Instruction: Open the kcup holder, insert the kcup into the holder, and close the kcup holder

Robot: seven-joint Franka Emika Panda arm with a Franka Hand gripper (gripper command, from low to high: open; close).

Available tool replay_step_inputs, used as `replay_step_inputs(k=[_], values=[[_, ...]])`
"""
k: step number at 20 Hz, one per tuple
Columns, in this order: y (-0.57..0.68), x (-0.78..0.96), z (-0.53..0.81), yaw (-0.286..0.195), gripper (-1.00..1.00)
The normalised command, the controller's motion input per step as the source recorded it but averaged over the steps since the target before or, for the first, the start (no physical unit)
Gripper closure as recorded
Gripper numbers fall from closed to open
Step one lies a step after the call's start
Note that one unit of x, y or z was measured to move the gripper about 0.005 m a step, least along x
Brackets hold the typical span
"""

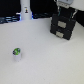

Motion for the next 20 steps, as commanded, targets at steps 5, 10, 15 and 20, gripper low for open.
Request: replay_step_inputs(k=[5, 10, 15, 20], values=[[0.21, -0.08, -0.44, -0.024, -1.0], [0.08, -0.22, -0.44, -0.012, -1.0], [0.02, -0.2, -0.24, 0.0, -1.0], [0.0, -0.09, -0.07, -0.003, 1.0]])
